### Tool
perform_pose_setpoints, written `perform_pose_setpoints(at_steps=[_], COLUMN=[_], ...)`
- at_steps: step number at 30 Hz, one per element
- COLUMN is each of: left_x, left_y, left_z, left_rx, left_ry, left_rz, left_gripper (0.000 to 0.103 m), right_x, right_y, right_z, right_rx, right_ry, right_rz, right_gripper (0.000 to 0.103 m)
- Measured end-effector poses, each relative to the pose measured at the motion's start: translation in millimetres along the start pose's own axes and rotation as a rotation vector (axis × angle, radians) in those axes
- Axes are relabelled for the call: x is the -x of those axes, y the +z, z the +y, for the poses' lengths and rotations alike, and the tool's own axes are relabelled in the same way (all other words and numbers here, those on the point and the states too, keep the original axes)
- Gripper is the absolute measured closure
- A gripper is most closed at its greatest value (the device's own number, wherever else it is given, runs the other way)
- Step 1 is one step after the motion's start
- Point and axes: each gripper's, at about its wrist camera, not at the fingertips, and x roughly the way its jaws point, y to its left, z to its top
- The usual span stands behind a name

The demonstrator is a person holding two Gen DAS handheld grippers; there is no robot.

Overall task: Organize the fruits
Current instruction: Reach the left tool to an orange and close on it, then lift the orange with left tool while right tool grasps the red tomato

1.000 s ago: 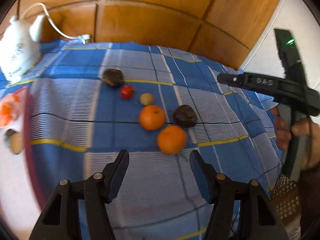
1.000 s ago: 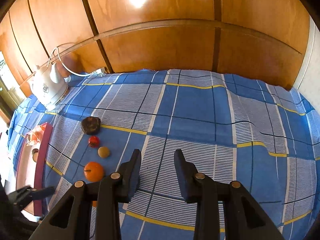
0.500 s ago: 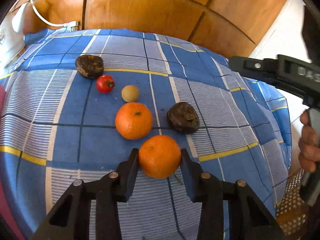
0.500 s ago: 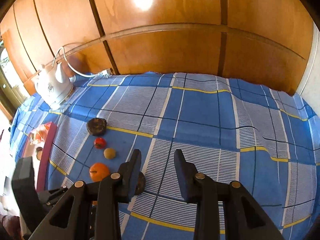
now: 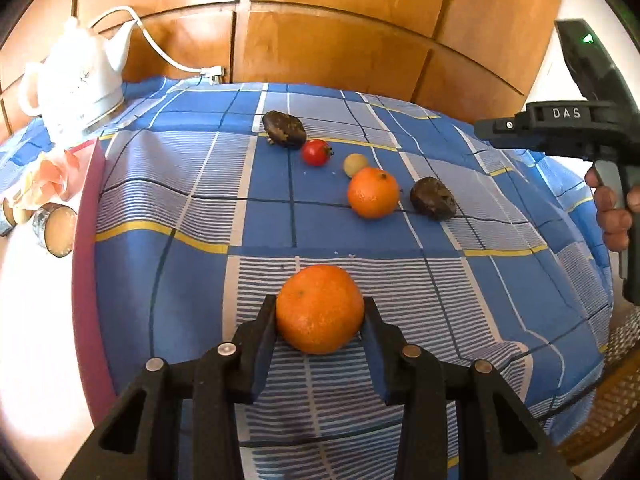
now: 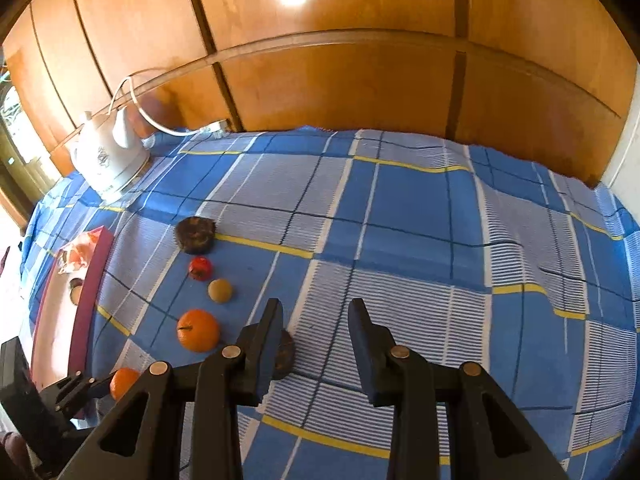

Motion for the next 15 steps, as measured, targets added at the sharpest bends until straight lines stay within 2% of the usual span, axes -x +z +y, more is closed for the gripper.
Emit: perform_pose_setpoints(at_steps=[8,15], left_x=[-1.1,-0.7], left_y=[-3.7,-5.1], left_z=[3.4,3.2], left_rx=[0.005,-0.008], left_ry=[-0.029,-0.036], left_rz=[-0.018,-0.028], left_gripper=[0.063,0.062], right_x=[-14.3,-27.3], right_y=[-6.7,-13.8], right_z=[14.0,18.1], right_rx=[0.032,0.046], right_ry=[0.051,0.034], right_rz=[0.046,0.090], right_gripper=[0.072,0.072])
